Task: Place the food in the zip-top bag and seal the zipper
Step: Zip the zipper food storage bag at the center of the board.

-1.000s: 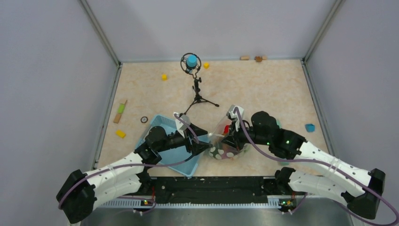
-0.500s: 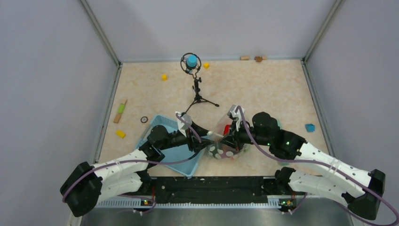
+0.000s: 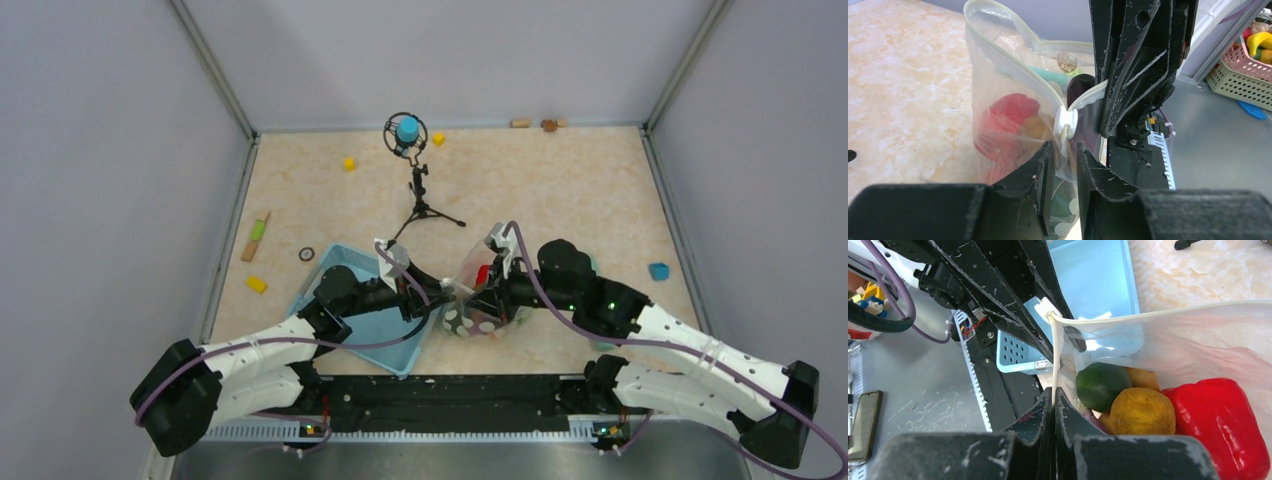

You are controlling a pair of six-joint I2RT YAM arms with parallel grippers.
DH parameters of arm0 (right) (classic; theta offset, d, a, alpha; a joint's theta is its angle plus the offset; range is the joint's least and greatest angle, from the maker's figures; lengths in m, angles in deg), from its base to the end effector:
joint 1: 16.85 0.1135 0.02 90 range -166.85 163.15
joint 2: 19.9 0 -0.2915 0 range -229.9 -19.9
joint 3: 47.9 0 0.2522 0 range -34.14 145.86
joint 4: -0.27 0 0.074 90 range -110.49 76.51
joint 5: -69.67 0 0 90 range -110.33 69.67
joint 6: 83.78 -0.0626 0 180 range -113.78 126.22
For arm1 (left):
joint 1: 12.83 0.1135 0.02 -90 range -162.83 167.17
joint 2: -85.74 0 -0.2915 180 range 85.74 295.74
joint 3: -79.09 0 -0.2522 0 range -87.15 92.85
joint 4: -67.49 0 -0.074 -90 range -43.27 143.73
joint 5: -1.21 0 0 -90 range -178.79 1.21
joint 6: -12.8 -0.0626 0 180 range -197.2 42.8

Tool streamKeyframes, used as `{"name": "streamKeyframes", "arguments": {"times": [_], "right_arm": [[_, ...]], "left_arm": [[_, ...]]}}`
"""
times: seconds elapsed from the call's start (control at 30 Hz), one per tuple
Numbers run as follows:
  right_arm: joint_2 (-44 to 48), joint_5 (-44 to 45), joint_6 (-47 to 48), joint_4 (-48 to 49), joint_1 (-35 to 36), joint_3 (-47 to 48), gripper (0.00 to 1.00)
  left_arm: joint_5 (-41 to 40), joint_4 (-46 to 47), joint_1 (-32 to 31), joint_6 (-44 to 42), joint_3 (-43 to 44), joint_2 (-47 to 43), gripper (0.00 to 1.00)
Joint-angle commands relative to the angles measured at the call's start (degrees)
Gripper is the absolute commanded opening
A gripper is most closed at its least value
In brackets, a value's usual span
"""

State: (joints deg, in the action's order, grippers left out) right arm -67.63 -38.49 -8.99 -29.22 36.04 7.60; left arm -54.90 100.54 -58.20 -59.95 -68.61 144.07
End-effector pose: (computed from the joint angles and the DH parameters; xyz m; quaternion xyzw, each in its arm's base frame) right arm 0.1038 0.1695 0.3139 -0.3477 0.7449 0.4185 0.3860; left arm 0.1287 -0.1801 0.2663 0.3657 0.5617 -0.5373 0.5119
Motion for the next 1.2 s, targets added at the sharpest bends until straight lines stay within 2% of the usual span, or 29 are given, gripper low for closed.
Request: {"name": "streamKeyframes", "arguments": {"times": [0.0, 0.33, 0.53, 1.07, 1.17], "right_arm": [[-0.1, -1.1, -1.5, 3.2, 0.4, -0.1, 0.00], [0.1, -2.4, -1.6, 2.8, 0.4, 0.4, 0.00], [-0.4, -3.2, -2.0, 3.3, 0.4, 0.3, 0.00], [0.6, -3.8, -8.1, 7.7, 0.5, -1.2, 0.00], [0.8, -3.7, -8.9, 8.0, 0.4, -1.3, 0.00]], "left_arm": [[2.7, 4.5, -0.1, -0.2, 2.1, 0.3, 0.27], [2.4, 3.1, -0.1, -1.2, 2.3, -1.7, 0.27], [3.4, 3.2, -0.1, -1.9, 2.6, -1.6, 0.17], [1.6, 10.9, -0.1, -0.5, 2.7, 0.6, 0.18], [1.8, 11.4, -0.1, -0.7, 3.1, 1.4, 0.16]]}}
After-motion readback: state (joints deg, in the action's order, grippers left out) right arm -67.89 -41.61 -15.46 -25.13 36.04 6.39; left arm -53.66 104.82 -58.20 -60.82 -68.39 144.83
